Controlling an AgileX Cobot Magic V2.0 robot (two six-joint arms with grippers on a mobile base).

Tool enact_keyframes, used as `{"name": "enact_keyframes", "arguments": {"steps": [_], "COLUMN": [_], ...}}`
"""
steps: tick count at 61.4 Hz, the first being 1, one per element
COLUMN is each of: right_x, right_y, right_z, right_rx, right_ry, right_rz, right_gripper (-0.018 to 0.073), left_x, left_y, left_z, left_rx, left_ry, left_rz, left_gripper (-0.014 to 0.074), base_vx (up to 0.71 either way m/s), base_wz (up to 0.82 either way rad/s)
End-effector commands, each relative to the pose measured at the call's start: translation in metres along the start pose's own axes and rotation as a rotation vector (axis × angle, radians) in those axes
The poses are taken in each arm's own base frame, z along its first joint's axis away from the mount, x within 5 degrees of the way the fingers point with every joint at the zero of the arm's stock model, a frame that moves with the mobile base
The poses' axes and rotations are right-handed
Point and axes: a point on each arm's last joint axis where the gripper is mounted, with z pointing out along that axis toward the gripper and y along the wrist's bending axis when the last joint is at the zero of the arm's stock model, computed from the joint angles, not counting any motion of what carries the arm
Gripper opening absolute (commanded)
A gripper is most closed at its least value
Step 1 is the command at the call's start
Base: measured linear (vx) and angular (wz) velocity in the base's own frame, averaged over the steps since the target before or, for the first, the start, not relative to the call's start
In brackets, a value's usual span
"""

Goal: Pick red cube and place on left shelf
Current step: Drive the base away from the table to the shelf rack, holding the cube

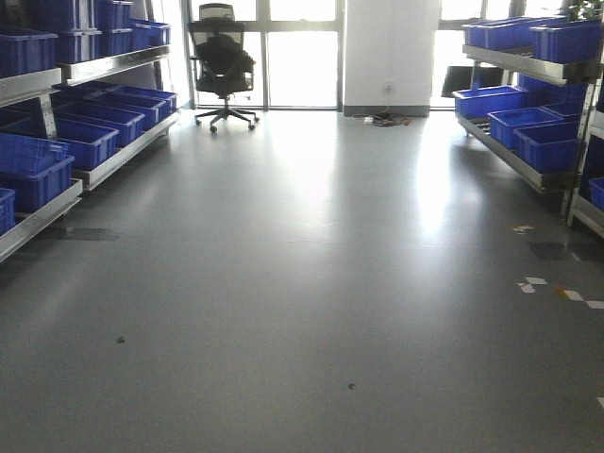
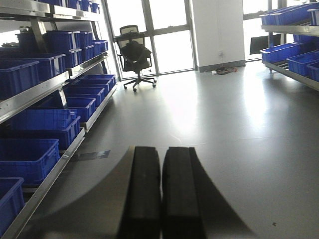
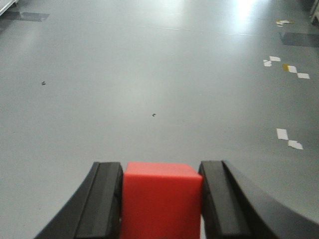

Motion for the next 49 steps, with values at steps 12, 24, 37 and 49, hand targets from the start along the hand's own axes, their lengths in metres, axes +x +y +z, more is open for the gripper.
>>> {"name": "enact_keyframes", "arguments": {"steps": [12,24,37,49], "right_x": [-0.0150,-0.0150,-0.0151,-0.0151], "right_y": [0.0011,0.0011,0.0010,0.0010], "right_z": [-0.0039,-0.0039,-0.0039,-0.0039], "right_rx": [-0.008,-0.008,-0.007,-0.007], "right_ry": [-0.102,-0.102,-0.103,-0.103], "right_rz": [-0.006,-0.006,-0.006,-0.006], "right_gripper": [0.0053,0.0053,0.0053,0.0053], "left_x": [-0.0002,-0.0002,-0.0002,-0.0002], "left_y": [0.0001,0.0001,0.0001,0.0001], "left_z": [0.0010,0.0010,0.0010,0.0010], "left_rx": [-0.009,-0.009,-0.009,-0.009], "left_ry": [-0.060,-0.060,-0.060,-0.060], "left_rz": [-0.004,-0.004,-0.004,-0.004], "left_gripper": [0.0106,0.0106,0.0106,0.0106], "base_vx": [0.00,0.05,0.11,0.18], "base_wz": [0.18,0.09,0.20,0.19]}}
